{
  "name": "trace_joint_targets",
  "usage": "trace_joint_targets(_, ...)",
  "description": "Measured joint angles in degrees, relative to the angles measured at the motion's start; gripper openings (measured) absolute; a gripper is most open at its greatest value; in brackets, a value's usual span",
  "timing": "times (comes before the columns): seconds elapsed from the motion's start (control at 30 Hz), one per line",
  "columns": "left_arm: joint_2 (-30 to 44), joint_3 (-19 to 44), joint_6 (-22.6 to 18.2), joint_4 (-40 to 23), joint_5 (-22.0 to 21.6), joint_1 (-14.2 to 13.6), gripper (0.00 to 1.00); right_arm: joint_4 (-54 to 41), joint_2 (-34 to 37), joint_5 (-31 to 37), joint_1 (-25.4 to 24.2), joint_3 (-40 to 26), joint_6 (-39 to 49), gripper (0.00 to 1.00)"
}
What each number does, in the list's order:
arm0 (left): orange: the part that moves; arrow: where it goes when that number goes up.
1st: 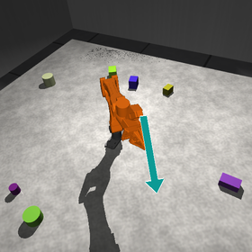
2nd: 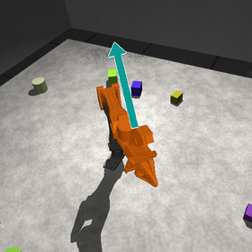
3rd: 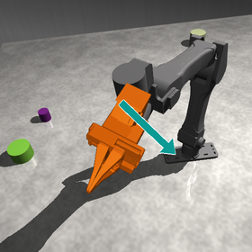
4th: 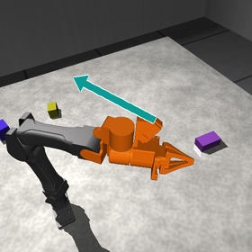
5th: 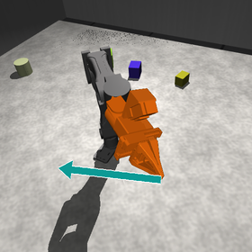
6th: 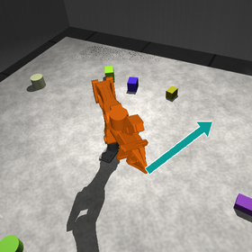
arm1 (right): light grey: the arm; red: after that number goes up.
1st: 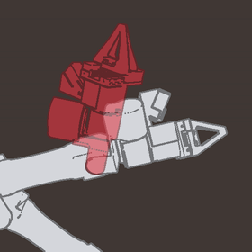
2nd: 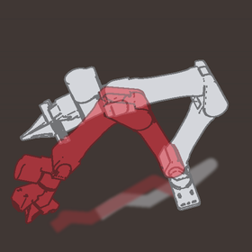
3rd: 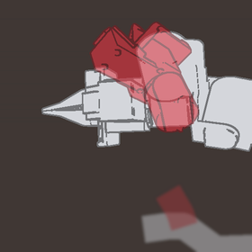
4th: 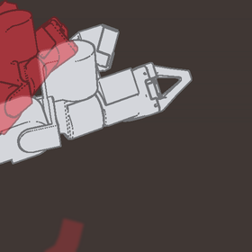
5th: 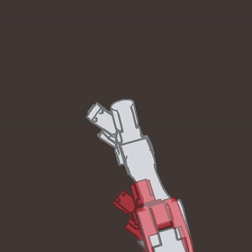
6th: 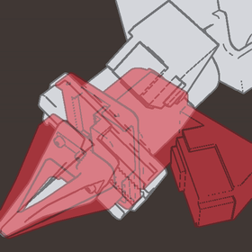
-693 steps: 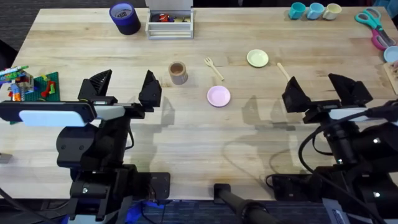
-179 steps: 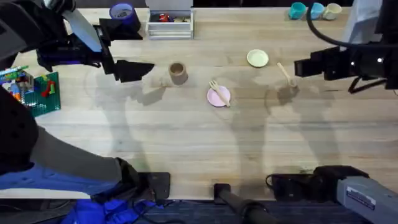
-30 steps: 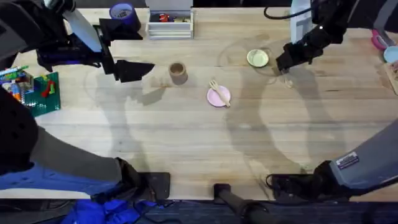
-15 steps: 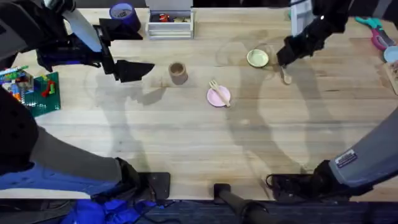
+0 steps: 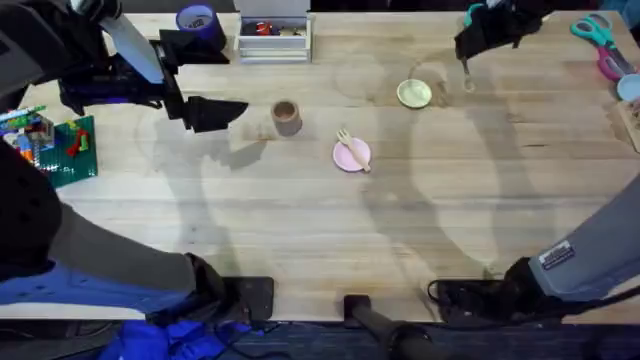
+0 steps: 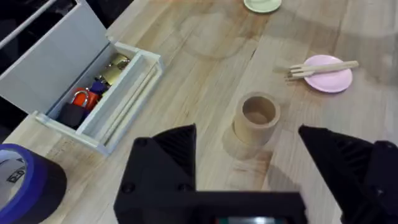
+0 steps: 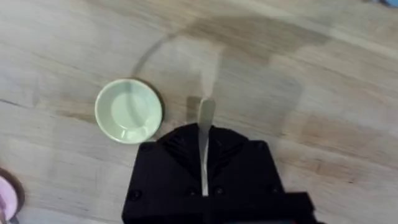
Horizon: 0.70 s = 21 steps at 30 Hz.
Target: Pick up a utensil and set it on the pink plate, then put the other utensil in the container.
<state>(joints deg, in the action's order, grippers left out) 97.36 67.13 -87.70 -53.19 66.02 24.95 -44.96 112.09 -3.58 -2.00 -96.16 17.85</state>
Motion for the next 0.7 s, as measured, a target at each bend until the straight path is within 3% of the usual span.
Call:
trace_joint_targets(0.2,0.0,0.0,0.0,0.0,0.0,0.0,0.993,4.6,-1.8,-3.7,0.0,0.0,-1.9,0.036)
trace_joint_targets(0.7,0.0,0.0,0.0,0.0,0.0,0.0,0.993,6.0,-12.3,-11.7,-1.5,0.0,-2.9,0.037)
